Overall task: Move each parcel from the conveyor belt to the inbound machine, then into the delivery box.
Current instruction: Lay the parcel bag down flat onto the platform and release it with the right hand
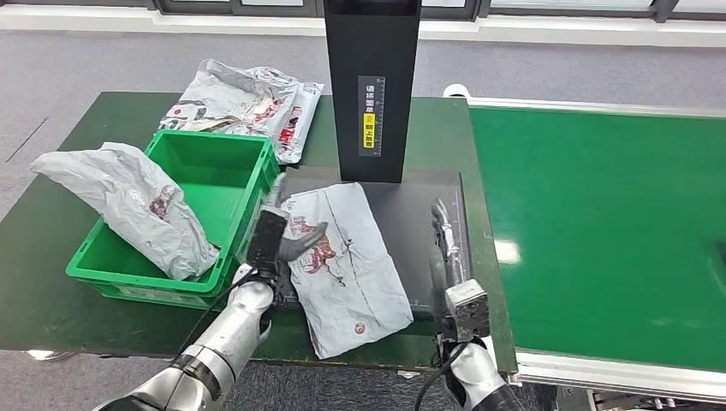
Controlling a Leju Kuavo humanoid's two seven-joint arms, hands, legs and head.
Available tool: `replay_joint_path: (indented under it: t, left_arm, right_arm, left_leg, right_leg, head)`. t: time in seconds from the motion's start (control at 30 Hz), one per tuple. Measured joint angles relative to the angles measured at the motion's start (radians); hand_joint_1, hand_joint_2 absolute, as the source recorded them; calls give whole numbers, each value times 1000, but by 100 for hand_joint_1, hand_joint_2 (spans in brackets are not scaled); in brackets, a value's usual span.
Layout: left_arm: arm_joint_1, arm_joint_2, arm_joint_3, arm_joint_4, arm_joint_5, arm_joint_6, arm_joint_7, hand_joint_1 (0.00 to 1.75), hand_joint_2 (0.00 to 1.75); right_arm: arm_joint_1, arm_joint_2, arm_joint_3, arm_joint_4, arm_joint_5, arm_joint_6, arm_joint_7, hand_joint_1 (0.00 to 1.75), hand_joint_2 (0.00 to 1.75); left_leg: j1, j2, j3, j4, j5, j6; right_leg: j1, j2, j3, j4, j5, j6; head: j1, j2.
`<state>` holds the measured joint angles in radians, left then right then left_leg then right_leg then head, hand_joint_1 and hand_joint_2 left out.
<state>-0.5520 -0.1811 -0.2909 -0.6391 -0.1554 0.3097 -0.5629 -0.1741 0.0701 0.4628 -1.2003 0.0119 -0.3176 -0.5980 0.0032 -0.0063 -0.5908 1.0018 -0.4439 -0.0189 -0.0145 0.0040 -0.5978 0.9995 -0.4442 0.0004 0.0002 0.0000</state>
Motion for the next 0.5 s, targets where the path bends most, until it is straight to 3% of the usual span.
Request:
replay_joint_path:
  t: [0.07,0.4,0.5]
  left_arm:
    - [-8,5,-48,40,-72,-12,46,0,175]
    - [-45,27,-235,172,-375,-108,211,0,175]
    - [-60,31,-264,190,-399,-117,230,131,175]
  right_arm:
    - [14,-4,-21,-25,-15,5,-4,0,175]
    - [59,-6,-114,-145,-15,-5,-11,0,175]
    - [68,-6,-127,-167,-14,3,-4,0,175]
  left_leg:
    - [0,1,0,0,0,0]
    - [0,1,0,0,0,0]
    - [0,0,1,0,0,0]
  right_leg:
    - [0,1,0,0,0,0]
    - [0,0,0,0,0,0]
    - [0,0,1,0,0,0]
  head:
    - [0,0]
    - [0,0]
    - [0,0]
